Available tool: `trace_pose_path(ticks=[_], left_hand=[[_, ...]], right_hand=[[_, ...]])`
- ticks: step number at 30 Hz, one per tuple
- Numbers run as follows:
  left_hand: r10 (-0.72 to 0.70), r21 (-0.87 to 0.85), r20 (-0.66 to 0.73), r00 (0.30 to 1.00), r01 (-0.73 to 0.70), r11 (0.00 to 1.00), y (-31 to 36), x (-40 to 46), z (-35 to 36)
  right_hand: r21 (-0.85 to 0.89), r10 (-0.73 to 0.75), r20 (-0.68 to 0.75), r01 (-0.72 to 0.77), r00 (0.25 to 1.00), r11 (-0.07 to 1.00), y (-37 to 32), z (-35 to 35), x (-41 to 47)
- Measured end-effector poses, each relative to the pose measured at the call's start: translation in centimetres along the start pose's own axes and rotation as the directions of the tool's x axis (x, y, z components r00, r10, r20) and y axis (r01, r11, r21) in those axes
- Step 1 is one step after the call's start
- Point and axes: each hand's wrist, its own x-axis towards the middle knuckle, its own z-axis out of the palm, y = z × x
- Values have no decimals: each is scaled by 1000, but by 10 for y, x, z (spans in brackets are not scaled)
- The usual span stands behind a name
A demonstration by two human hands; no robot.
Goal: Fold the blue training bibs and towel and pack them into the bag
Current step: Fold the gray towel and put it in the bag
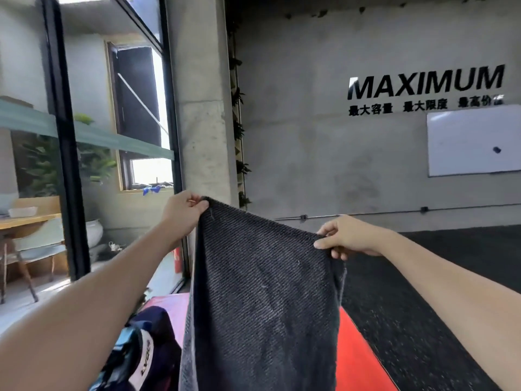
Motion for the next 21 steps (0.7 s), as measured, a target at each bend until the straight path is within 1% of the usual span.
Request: trace_pose_path(ticks=[2,4,6,9,11,14,15,17,21], left_hand=[[-50,36,11,999,49,998,-36,8,16],[-87,115,49,995,81,990,-76,19,33],[-123,216,89,988,101,971,-118,32,51],[-260,296,161,952,205,933,-179,51,79],[-356,299,177,918,294,908,-221,66,100],[-486,227,220,846,441,869,-279,82,138],[-503,221,233,832,458,861,-295,85,150],[-509,232,235,828,461,857,-330,94,174],[-496,245,218,840,445,861,-396,107,216]], right_hand=[[-42,37,-17,-37,999,998,19,14,36],[-95,75,-62,-81,995,992,43,34,71],[-168,72,-112,-90,991,982,70,54,105],[-258,56,-178,-102,982,961,114,85,154],[-309,65,-188,-122,980,943,145,106,188],[-370,87,-185,-151,979,917,193,136,238],[-404,89,-187,-160,978,901,207,145,252],[-463,84,-186,-163,979,871,234,162,281],[-501,121,-229,-223,966,836,278,190,326]])
